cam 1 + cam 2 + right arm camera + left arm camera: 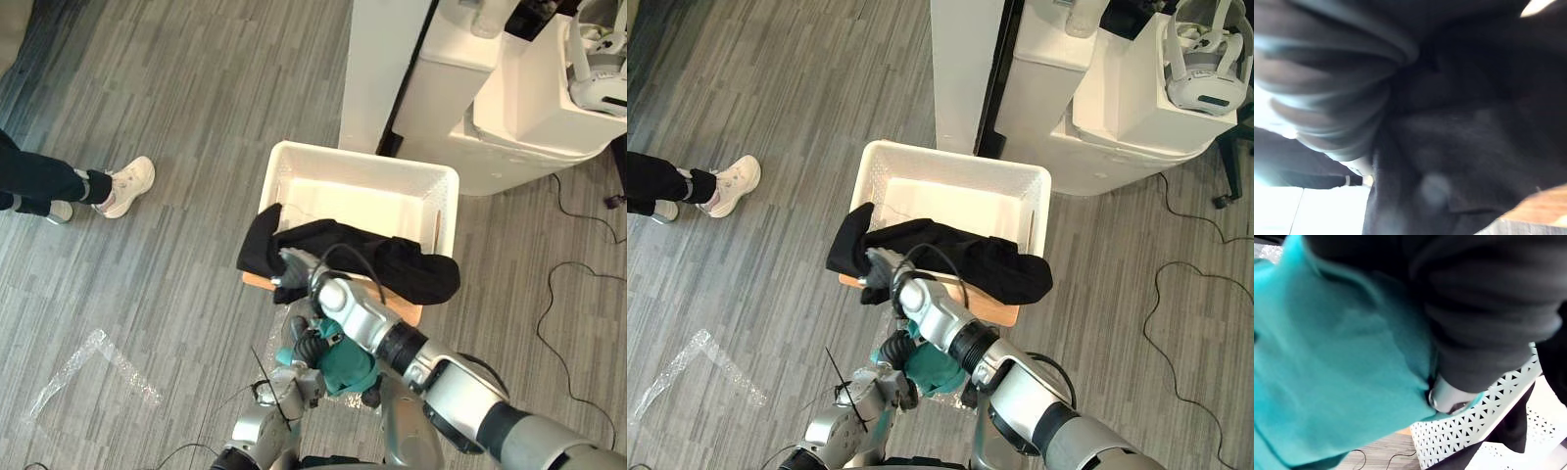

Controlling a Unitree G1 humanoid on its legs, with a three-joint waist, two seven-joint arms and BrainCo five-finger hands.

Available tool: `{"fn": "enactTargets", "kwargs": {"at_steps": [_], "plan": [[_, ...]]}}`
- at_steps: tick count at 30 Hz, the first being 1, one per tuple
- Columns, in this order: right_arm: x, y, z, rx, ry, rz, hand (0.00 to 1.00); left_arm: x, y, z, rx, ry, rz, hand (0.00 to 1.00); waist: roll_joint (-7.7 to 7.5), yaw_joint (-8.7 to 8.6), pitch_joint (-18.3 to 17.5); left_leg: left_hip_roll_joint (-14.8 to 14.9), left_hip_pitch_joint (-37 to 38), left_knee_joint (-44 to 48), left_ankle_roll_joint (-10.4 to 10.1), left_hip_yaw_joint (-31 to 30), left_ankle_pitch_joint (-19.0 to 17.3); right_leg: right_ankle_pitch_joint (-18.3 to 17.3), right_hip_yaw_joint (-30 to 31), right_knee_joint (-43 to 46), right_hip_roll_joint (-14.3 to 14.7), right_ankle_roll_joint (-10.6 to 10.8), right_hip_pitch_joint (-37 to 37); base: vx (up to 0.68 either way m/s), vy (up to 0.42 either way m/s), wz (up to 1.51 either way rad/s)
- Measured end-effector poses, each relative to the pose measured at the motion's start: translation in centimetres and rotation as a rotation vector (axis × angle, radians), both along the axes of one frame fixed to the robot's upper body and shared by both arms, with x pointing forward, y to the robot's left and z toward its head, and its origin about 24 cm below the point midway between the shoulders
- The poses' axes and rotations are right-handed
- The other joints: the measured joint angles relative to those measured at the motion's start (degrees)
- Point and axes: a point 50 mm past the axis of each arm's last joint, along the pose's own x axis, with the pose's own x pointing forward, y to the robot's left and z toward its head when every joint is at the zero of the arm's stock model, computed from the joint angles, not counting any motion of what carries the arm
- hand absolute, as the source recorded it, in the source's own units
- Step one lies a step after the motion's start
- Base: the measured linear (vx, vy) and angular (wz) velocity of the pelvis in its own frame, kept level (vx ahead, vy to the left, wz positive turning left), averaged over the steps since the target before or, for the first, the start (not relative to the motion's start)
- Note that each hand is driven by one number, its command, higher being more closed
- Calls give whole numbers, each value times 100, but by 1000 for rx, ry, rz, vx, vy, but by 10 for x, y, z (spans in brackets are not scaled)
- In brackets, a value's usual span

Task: Tidy the bed and pick cloth on bed and put in laundry

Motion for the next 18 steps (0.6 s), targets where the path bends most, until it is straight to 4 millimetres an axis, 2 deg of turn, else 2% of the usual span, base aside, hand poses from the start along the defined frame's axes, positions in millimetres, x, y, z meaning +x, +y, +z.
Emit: {"fn": "enactTargets", "kwargs": {"at_steps": [3,7,8,10,14,18], "plan": [[18,-44,13,-1,-30,-124,100,-1,5,-3,3,-6,3,100,16,-3,88,10,51,4,0,102,0,5,98,-7,18,-5,-7,17,-34,-16],[31,-86,33,31,-75,-235,100,-6,6,-7,-2,-2,-13,100,14,-39,90,33,85,-5,0,277,0,134,279,-193,91,17,-3,42,-44,-23],[32,-89,36,46,-82,-241,0,-6,6,-7,-3,-2,-15,100,13,-37,90,39,97,-7,0,319,-1,153,309,-220,103,4,-3,68,-68,-32],[34,-100,45,81,-111,-247,0,-7,6,-7,-4,0,-14,100,13,-49,90,72,153,-5,0,401,-1,199,417,-286,156,-1,13,69,-72,-29],[33,-99,56,96,-144,-188,0,-8,7,-7,-9,-13,-3,100,12,-57,91,127,250,-12,-3,527,-3,206,546,-301,236,-6,39,61,-62,-20],[26,-95,52,160,-143,-141,0,-17,8,-10,-30,-12,8,100,9,-69,92,130,456,-43,-45,654,-36,196,677,-383,271,15,187,53,-35,-18]]}}
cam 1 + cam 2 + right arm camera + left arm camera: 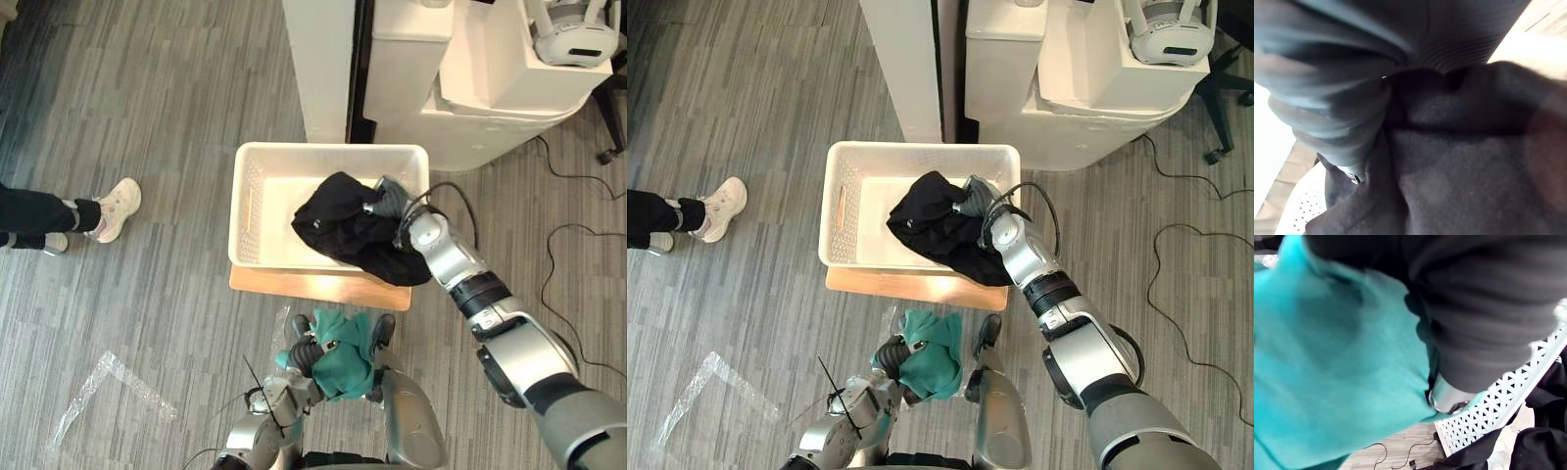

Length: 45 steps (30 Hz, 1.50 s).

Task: Tidy the bed and pick cloth on bed and put in laundry

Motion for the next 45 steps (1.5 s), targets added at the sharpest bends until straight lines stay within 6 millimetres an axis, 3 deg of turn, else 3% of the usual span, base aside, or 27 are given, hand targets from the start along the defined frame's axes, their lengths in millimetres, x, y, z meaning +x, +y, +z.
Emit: {"fn": "enactTargets", "kwargs": {"at_steps": [4,7,10,15,18,23,26,30,32,35,37,40,42,43,45], "plan": [[-11,7,-11,96,16,44,0,-6,6,-4,-9,0,23,100,-10,-14,-4,-3,178,-14,-21,69,-62,9,101,-82,27,17,163,42,-17,-14],[-21,20,-20,163,19,77,0,-7,12,-4,-4,-25,40,100,-35,-136,-19,-10,296,-19,-37,133,-102,9,148,-133,31,27,275,33,-1,-11],[-35,32,-43,209,52,84,0,-11,19,-10,20,-8,52,100,-233,-164,-215,-18,427,-28,-76,313,-186,49,312,-254,56,72,352,50,1,-29],[-50,29,-74,155,67,15,0,-23,21,-18,27,38,62,100,-467,-204,-661,-25,644,-33,-123,403,-297,54,453,-324,77,86,545,68,15,-13],[-57,32,-68,135,-54,-17,0,-28,22,-22,34,60,74,100,-496,-299,-934,-44,813,-58,-141,514,-391,40,584,-327,75,102,655,51,20,-16],[-63,36,-65,175,-115,-54,0,-30,24,-23,50,66,115,100,-499,-426,-1276,-54,855,-65,-155,557,-430,-28,636,-330,74,178,673,18,-1,-8],[-72,27,-84,211,-51,-137,0,-28,24,-22,53,56,136,100,-500,-454,-1452,-62,867,-66,-162,572,-442,-43,662,-330,74,189,675,3,-3,-1],[-87,-17,-126,276,103,-415,0,-16,28,-13,56,-11,201,100,-416,-505,-1597,-118,943,-66,-127,568,-470,-63,683,-301,33,215,735,0,0,0],[-96,-37,-146,298,168,-526,0,-7,36,-2,51,-68,267,100,-378,-605,-1636,-142,1026,-66,-116,569,-491,-74,694,-290,19,232,815,0,0,0],[-120,-66,-185,275,301,-688,0,17,55,39,9,-249,436,100,-373,-695,-1837,-153,1095,-68,-154,651,-561,-88,785,-279,8,253,834,-16,-7,-13],[-143,-87,-211,254,406,-800,0,36,73,85,-46,-431,608,100,-344,-767,-1958,-181,1151,-68,-152,697,-566,-85,863,-267,0,258,848,-9,-14,-16],[-172,-113,-233,230,500,-915,0,51,89,135,-122,-595,786,100,-287,-802,-2060,-224,1195,-70,-166,706,-577,-73,883,-269,-37,276,873,-11,-4,-5],[-187,-123,-244,238,557,-981,0,52,99,161,-161,-676,868,100,-281,-810,-2074,-241,1256,-70,-165,705,-577,-64,883,-271,-54,294,925,0,0,0],[-204,-129,-254,246,614,-1031,0,50,108,180,-182,-737,940,100,-275,-807,-2126,-251,1311,-71,-162,699,-579,-72,879,-265,-65,309,988,-18,-2,3],[-226,-130,-267,257,691,-1074,0,49,114,193,-192,-767,992,100,-271,-774,-2223,-256,1425,-73,-161,697,-601,-81,872,-264,-72,334,1099,0,0,0]]}}
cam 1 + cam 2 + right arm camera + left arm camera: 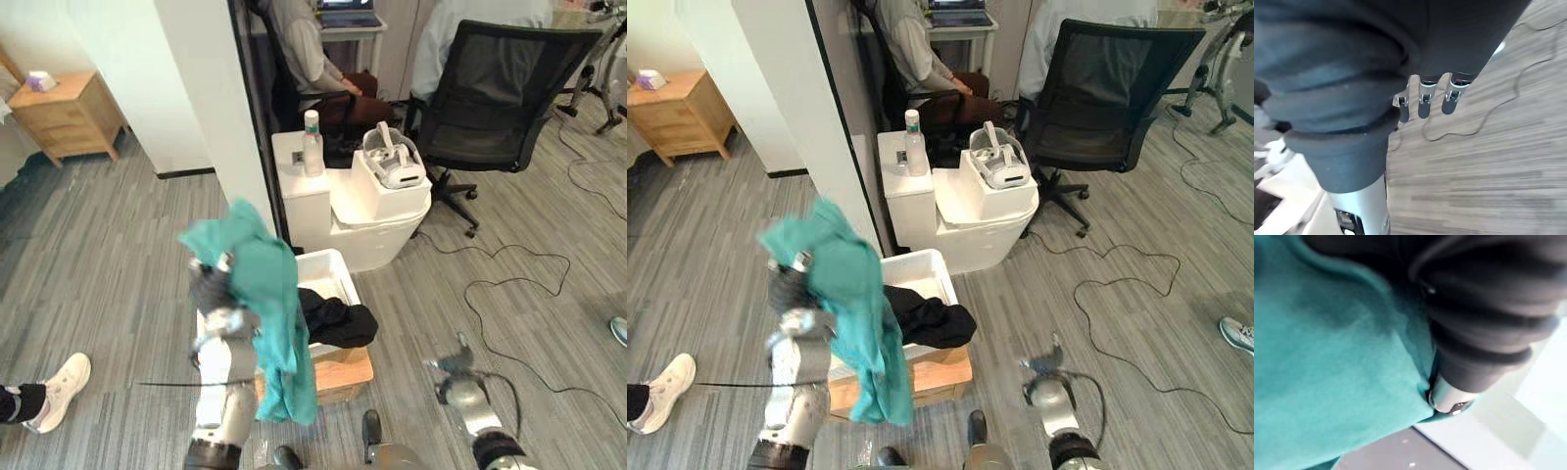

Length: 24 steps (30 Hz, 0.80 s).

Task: Tidy the bed and pick cloth on bed and put in laundry

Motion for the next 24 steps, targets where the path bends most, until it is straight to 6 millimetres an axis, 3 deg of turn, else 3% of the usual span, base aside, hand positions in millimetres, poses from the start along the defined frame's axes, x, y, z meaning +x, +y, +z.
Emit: {"fn": "enactTargets", "kwargs": {"at_steps": [3,7,8,10,12,15,18,24], "plan": [[-30,11,-16,55,83,-25,0,3,3,16,16,0,15,100,9,24,-302,1,95,-1,30,77,-72,-111,-58,96,9,50,28,-14,1,-4],[-41,22,-22,105,109,-29,0,8,2,42,99,-29,-15,100,96,25,-437,-11,245,-2,80,285,-152,-348,-188,371,-72,224,18,-36,29,-20],[-42,23,-23,121,110,-37,0,10,3,49,133,-32,-18,100,182,48,-522,27,237,-3,115,318,-188,-431,-304,377,-84,318,20,-38,31,-25],[-43,23,-23,135,108,-48,0,13,7,58,169,-36,-7,100,284,26,-577,102,235,-2,124,341,-194,-469,-338,772,-89,144,-52,-12,12,-8],[-49,24,-25,152,120,-54,0,19,17,62,215,-16,23,100,275,35,-648,165,200,-3,80,357,-166,-702,-478,913,-60,-205,83,44,-50,2],[-51,23,-25,153,111,-50,0,34,39,46,299,109,86,100,264,41,-682,289,228,-2,-135,410,-22,-700,-600,634,71,-210,144,-1,-68,0],[-57,25,-27,161,118,-35,0,53,56,29,342,222,99,100,250,45,-695,404,253,-2,-217,458,32,-638,-617,433,196,-248,238,-2,-55,-8],[-63,27,-29,182,128,-42,0,74,64,14,466,275,41,100,209,2,-670,392,248,-1,-215,712,21,-289,-364,184,247,-289,251,2,6,-27]]}}
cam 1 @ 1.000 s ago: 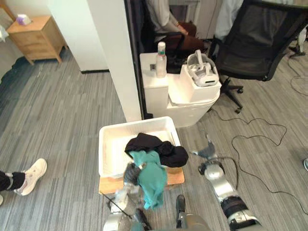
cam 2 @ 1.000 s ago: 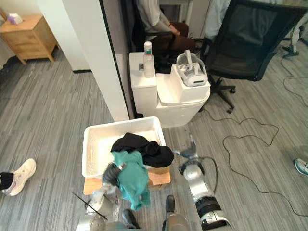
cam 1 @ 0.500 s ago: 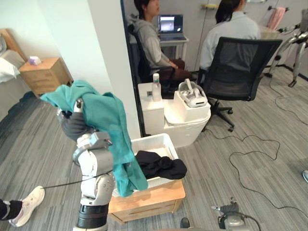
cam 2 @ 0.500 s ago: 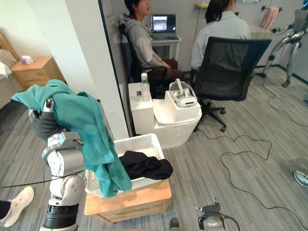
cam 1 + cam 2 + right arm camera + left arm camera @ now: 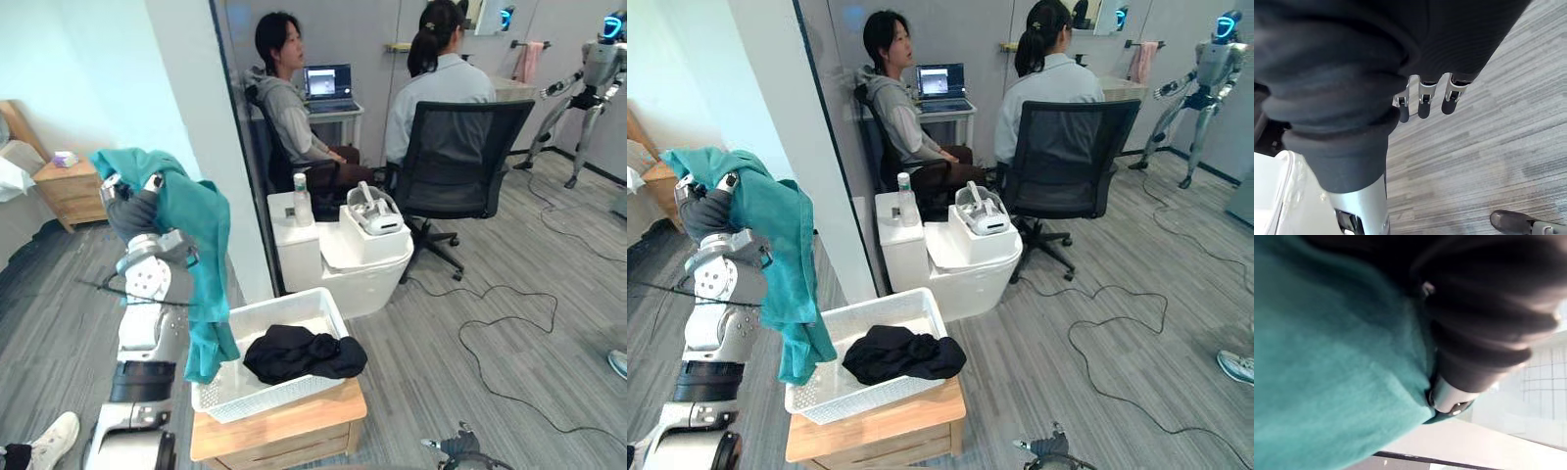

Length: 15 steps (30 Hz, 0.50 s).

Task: Tidy the bed and pick cloth on bed and put in laundry

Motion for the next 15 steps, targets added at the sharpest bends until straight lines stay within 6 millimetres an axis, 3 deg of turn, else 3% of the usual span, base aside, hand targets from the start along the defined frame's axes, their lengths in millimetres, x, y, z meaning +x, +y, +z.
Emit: {"fn": "enactTargets", "kwargs": {"at_steps": [2,7,9,10,12,15], "plan": [[-2,1,-1,13,2,7,0,4,-7,-13,22,50,-48,100,-6,3,15,-17,14,0,31,58,-36,53,102,-28,6,1,-10,-18,26,-23],[4,7,0,25,-32,56,0,5,-38,-70,33,242,-146,100,-49,-20,323,6,-1,0,37,115,-135,93,275,20,36,23,-53,-56,20,-7],[9,7,2,25,-46,61,0,-9,-58,-113,81,393,-201,100,-12,-23,480,73,-138,1,2,148,-113,90,485,212,95,27,-298,-57,-2,-6],[12,7,3,26,-51,63,0,-13,-64,-123,96,432,-224,100,-9,-27,532,84,-181,1,-9,147,-106,90,535,244,112,27,-356,-47,-20,-4],[20,9,5,31,-75,73,0,-31,-85,-162,175,600,-303,100,-43,-31,667,129,-310,3,-92,154,-42,90,678,267,171,29,-556,-22,-38,-11],[30,11,8,33,-118,81,0,-53,-106,-198,233,771,-380,100,-73,-90,847,147,-286,3,-181,197,55,-87,724,271,199,57,-558,-39,-35,-8]]}}
